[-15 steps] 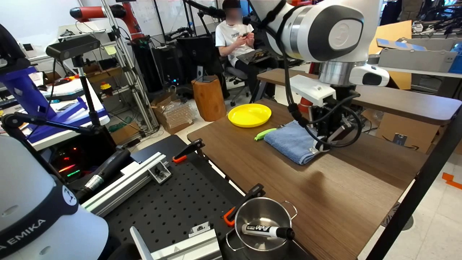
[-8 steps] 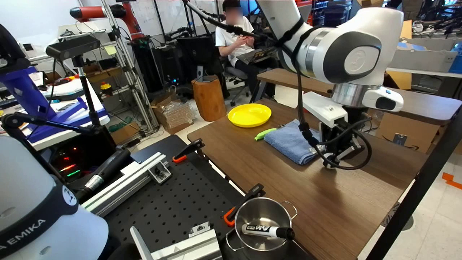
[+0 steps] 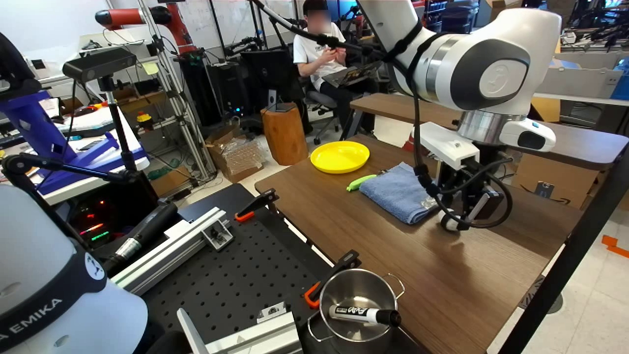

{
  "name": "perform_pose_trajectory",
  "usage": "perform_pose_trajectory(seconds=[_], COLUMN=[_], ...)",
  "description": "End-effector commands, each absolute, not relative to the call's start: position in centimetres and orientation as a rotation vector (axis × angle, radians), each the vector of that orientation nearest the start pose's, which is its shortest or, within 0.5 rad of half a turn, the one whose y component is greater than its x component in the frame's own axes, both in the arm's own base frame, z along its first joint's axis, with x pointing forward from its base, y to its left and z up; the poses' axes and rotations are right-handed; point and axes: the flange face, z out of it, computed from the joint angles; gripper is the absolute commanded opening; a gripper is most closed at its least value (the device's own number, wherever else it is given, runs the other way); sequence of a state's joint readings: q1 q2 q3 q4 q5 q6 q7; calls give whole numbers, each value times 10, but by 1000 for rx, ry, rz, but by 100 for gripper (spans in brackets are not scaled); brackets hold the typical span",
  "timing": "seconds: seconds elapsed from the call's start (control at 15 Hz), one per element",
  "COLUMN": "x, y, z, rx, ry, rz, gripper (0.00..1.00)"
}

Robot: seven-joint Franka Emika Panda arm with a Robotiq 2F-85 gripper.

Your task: Move the black and white ball from the yellow plate to the table

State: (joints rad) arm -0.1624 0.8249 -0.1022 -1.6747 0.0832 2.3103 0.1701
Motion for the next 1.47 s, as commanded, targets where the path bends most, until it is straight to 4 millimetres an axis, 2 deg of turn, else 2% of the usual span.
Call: perform_pose_trajectory(seconds=[0.0,0.07,0.47,0.87,0.93,1.07,1.4], x=[636,636,626,593,613,601,595], y=[-160,-160,-154,-125,-134,-127,-126], z=[111,113,130,183,167,182,181], rx=[-3036,-3033,-3025,-3059,-3050,-3049,-3048], ry=[726,721,653,536,582,568,564], rz=[351,348,356,297,312,312,323], gripper=[95,100,100,100,100,100,100])
